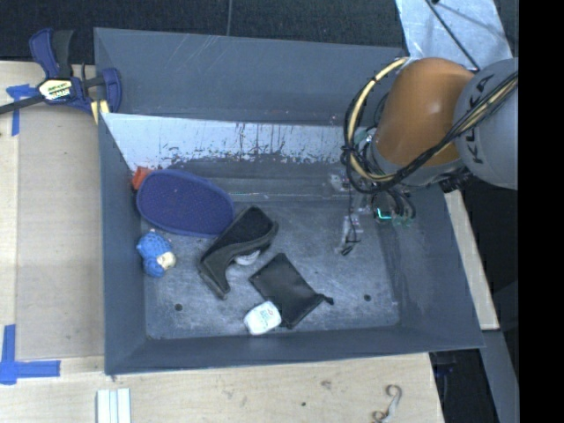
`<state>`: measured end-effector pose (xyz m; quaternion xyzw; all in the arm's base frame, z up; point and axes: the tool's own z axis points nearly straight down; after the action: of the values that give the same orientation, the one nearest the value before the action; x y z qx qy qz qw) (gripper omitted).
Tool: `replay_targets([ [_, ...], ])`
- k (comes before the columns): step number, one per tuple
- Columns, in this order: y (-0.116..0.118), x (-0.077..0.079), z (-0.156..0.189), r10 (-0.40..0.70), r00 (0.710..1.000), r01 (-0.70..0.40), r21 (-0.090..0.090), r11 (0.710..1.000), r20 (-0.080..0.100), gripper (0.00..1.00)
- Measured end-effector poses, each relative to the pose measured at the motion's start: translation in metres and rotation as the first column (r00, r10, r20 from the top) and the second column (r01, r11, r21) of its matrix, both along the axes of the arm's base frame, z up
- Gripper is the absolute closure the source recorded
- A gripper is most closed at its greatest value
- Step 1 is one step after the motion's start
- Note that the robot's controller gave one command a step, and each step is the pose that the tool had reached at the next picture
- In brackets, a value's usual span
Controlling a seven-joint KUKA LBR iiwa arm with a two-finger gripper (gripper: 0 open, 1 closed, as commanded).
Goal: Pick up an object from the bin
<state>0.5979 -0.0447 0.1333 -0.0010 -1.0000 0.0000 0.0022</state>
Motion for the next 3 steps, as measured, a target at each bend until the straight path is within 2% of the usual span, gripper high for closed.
replay_targets([
  [1,0.073,-0.031,-0.066,0.149,0.989,-0.149,0.003,0.989,0.002,0.0],
  [2,-0.019,-0.08,-0.045,0.367,0.93,-0.367,-0.003,0.93,0.004,0.0],
  [3,0.019,-0.094,-0.064,0.14,0.99,-0.14,0.002,0.99,0.004,0.0],
])
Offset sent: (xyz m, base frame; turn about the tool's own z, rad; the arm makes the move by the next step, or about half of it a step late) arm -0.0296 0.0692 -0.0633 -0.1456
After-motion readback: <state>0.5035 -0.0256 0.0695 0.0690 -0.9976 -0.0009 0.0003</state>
